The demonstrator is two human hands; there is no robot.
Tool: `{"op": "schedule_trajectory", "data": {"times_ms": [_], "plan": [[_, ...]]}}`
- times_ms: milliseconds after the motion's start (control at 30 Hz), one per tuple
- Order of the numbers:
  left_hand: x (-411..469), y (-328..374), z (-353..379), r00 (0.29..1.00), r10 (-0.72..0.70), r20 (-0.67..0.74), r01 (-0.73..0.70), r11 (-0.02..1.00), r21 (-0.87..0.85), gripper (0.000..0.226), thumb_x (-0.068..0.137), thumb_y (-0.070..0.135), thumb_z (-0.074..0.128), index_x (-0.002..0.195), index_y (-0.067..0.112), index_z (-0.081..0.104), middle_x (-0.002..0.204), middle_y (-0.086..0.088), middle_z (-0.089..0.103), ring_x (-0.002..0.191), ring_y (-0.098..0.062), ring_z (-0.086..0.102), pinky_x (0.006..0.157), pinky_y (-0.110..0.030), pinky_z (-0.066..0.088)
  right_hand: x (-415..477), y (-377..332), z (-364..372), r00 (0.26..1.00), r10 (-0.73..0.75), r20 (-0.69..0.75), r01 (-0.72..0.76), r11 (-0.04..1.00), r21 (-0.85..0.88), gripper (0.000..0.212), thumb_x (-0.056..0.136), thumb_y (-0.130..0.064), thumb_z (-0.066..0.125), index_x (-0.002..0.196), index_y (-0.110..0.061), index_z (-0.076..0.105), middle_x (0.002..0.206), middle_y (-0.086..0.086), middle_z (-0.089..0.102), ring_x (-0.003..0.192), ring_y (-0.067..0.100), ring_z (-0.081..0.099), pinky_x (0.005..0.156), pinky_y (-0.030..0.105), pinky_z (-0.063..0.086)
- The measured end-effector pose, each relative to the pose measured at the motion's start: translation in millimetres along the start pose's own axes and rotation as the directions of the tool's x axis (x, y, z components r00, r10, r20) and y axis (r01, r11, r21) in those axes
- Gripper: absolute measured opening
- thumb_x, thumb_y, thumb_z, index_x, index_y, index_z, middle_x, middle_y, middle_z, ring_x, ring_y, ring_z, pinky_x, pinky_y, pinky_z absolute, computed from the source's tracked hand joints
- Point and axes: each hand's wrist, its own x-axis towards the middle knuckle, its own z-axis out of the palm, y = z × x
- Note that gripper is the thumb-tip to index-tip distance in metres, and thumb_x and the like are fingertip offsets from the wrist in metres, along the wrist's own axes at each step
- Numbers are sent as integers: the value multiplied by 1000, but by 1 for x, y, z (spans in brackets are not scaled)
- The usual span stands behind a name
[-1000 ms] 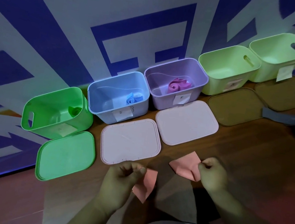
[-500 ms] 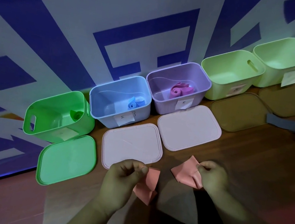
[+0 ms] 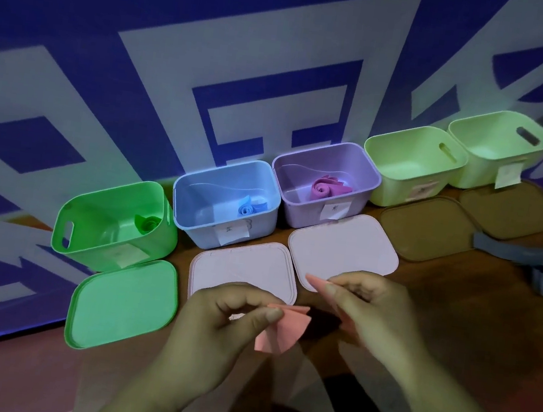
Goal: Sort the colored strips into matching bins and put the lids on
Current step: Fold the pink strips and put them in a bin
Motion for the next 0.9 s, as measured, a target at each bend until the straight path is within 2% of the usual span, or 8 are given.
{"op": "schedule_trajectory", "data": {"times_ms": [100,200,267,400,533,633,733,900], "plan": [[-2,19,-4,997,76,-25,-77,997,-32,13,81,15,74,87,27,79,85,6,77,83,-15,73,76,-24,55,-17,-37,2,998,-54,35,52,997,54,38,56,-59,77,73,-25,77,71,1,74,67,22,69,64,35,54],[-5,33,-5,989,106,-100,-115,989,-96,18,75,18,79,88,30,79,82,6,77,77,-10,72,73,-18,54,-25,-51,4,994,-102,43,92,976,195,3,74,-24,81,73,-23,78,73,3,75,68,18,68,66,32,52],[-7,38,-6,984,121,-134,-138,981,-133,17,73,19,84,83,33,78,79,3,76,73,-13,70,67,-20,55,-29,-57,7,995,-87,57,70,966,250,17,79,-5,77,73,-20,78,75,4,75,72,15,67,70,29,53],[-9,48,-11,974,163,-160,-184,975,-126,11,71,31,79,81,36,77,78,4,75,72,-12,70,68,-20,54,-37,-73,9,990,-20,138,-37,919,393,8,67,-16,78,74,-13,76,80,12,72,79,28,64,79,41,51],[-8,51,-15,962,219,-166,-240,963,-123,6,74,32,75,80,30,76,82,5,74,80,-14,70,75,-22,52,-41,-86,10,973,16,231,-137,846,516,18,62,-19,81,76,-10,75,85,15,68,82,28,63,80,38,52],[-7,49,-16,950,237,-204,-268,954,-136,6,74,31,75,78,28,77,89,6,71,90,-20,68,81,-24,50,-43,-93,13,965,32,261,-178,809,560,15,62,-7,83,73,-10,74,79,13,68,78,24,65,75,34,54],[-7,48,-16,949,211,-236,-259,946,-197,6,72,32,76,77,33,78,95,9,69,95,-16,67,84,-23,50,-45,-96,16,959,20,283,-188,790,584,9,64,-9,79,71,-10,74,80,14,68,76,23,67,68,29,55],[-7,52,-14,944,199,-264,-268,928,-259,8,70,30,76,77,34,79,102,8,71,105,-14,66,87,-18,48,-46,-97,17,954,31,297,-207,784,585,10,65,-12,75,73,-8,74,84,18,69,78,26,70,70,33,56]]}}
